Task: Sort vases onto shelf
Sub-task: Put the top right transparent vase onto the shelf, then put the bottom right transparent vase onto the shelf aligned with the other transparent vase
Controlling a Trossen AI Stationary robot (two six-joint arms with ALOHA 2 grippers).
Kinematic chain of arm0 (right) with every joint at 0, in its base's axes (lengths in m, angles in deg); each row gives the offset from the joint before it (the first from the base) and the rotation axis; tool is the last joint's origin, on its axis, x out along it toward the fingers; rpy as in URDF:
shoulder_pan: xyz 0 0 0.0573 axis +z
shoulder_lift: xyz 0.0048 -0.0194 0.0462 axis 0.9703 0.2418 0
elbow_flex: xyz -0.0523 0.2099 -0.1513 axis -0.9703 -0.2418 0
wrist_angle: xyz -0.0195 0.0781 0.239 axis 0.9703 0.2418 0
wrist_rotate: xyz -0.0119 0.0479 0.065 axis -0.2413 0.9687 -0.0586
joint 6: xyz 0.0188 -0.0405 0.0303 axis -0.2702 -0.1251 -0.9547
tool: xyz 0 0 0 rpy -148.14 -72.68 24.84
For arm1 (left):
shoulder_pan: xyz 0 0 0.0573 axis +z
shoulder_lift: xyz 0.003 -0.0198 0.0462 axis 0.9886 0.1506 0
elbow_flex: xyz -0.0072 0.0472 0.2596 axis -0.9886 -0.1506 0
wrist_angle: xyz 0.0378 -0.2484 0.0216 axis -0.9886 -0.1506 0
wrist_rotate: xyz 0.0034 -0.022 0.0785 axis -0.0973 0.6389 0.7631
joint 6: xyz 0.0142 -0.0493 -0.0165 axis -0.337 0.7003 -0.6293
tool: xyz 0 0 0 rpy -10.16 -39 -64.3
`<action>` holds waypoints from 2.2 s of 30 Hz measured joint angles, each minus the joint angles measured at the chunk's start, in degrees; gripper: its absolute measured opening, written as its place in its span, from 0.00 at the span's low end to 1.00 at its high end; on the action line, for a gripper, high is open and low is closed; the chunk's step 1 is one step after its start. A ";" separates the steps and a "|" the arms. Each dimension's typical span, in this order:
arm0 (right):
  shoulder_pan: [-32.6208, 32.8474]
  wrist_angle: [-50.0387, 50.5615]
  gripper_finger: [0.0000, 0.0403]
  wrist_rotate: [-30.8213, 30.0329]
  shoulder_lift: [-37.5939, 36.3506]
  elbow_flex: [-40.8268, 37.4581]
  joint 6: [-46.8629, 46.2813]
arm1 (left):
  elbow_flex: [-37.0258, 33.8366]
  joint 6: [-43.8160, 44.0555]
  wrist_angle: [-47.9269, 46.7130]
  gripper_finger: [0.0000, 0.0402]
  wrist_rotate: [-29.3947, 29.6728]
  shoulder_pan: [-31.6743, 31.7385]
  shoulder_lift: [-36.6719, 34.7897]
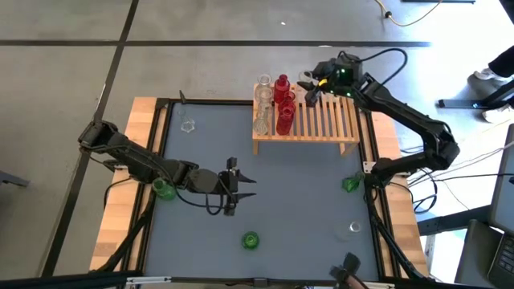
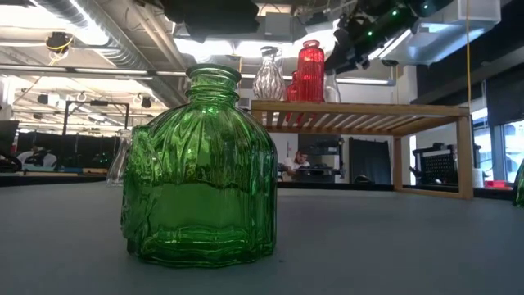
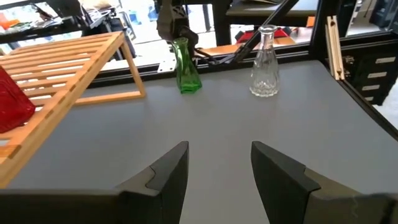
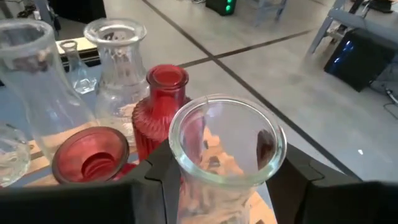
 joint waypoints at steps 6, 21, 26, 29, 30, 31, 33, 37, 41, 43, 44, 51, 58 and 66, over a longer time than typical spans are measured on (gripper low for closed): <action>0.03 -1.62 0.40 0.00 2.22 0.09 -0.51 | 0.00 0.12 -0.02 0.42 -0.04 -0.07 0.01; 0.08 -1.20 0.54 0.00 2.38 0.09 -0.63 | 0.00 1.20 -0.11 0.42 -0.04 -0.07 0.02; 0.08 -2.23 0.57 -0.12 2.05 0.09 -0.26 | 0.00 1.20 -0.13 0.42 -0.04 -0.07 0.02; 0.08 -2.36 0.57 -0.53 0.86 0.11 0.94 | 0.00 1.19 -0.15 0.42 -0.04 -0.07 0.02; 0.07 -1.70 0.57 -0.57 0.29 0.43 1.09 | 0.00 1.20 -0.15 0.42 -0.04 -0.07 0.02; 0.03 -0.89 0.58 -0.89 -0.31 0.96 1.17 | 0.00 1.20 -0.15 0.42 -0.04 -0.07 0.02; 0.03 1.19 0.58 -2.16 -1.55 2.45 1.81 | 0.00 1.20 -0.17 0.42 -0.02 -0.07 0.02; 0.03 7.87 0.58 -3.68 -3.60 6.67 3.65 | 0.00 1.18 -0.17 0.42 -0.02 -0.07 0.02; 0.10 15.00 0.58 -3.39 -5.19 10.52 3.59 | 0.00 1.19 -0.17 0.42 -0.01 -0.07 0.02; 1.00 16.74 0.58 -2.91 -6.33 11.39 2.82 | 0.00 1.18 -0.17 0.42 -0.02 -0.07 0.02; 1.76 17.17 0.58 -2.93 -6.98 11.49 2.67 | 0.00 1.20 -0.17 0.42 -0.02 -0.07 0.02; 9.09 24.48 0.58 -3.56 -11.78 11.47 1.19 | 0.00 2.10 -0.17 0.42 -0.09 -0.11 0.04; 21.69 35.76 0.58 -3.57 -14.21 11.45 -5.15 | 0.00 2.88 -0.17 0.42 -0.16 -0.26 0.04; 40.43 41.72 0.58 -13.93 -18.02 5.45 -18.69 | 0.00 7.26 -0.15 0.42 -0.21 -1.20 0.21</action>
